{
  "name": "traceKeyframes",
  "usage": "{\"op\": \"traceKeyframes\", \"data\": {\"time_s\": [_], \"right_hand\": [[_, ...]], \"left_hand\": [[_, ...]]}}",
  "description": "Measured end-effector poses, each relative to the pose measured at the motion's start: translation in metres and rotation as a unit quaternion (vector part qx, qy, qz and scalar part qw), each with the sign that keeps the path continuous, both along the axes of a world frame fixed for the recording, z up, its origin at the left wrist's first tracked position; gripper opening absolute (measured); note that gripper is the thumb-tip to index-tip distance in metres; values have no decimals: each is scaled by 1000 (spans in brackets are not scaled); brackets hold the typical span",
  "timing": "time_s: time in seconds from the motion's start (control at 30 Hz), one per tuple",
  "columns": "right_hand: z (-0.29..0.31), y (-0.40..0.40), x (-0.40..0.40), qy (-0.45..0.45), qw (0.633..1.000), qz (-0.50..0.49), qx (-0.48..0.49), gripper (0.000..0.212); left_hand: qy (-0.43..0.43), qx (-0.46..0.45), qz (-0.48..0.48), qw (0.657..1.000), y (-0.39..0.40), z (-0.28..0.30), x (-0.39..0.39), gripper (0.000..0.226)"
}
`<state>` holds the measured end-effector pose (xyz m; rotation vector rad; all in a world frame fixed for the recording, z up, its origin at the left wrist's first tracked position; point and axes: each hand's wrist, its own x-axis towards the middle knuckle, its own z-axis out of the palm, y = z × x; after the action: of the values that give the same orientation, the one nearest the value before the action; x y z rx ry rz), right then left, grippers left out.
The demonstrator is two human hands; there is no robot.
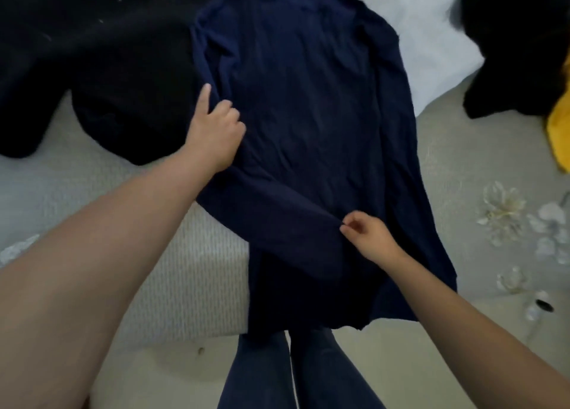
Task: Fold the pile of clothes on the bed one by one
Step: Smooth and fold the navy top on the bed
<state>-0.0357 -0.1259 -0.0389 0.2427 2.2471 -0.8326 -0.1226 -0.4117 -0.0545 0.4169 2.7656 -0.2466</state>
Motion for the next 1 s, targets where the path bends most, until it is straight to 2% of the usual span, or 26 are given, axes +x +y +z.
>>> {"op": "traceKeyframes", "data": {"time_s": [0.13,0.23,0.33,0.43,0.53,0.63,0.7,0.8,0.87,0.93,1.0], "right_hand": [[-7,20,-29,106,993,-11,47,5],[-4,29,-54,149,986,22,66,11],[6,31,-88,194,978,42,59,14],[20,24,-134,230,966,95,73,18],[31,15,-184,254,945,179,98,19],[41,0,-237,291,916,252,109,20],[43,-10,-271,318,898,275,130,20],[32,-14,-306,319,881,286,203,23],[15,-14,-316,308,876,277,248,27],[-6,-15,-315,317,872,252,275,31],[-26,-16,-310,353,871,207,271,32]], "left_hand": [[21,109,-18,994,-17,5,-6,20],[64,178,-5,982,-33,17,-13,7],[71,192,38,978,-35,31,-27,10],[31,115,57,991,-45,45,-46,20],[73,71,24,995,-62,57,-62,8],[164,66,38,984,-79,63,-79,24],[187,49,53,980,-85,63,-91,29],[203,20,98,974,-77,49,-104,30],[165,1,154,974,-70,32,-111,26],[103,-26,248,963,-64,14,-113,32],[107,-22,306,946,-62,1,-112,34]]}}
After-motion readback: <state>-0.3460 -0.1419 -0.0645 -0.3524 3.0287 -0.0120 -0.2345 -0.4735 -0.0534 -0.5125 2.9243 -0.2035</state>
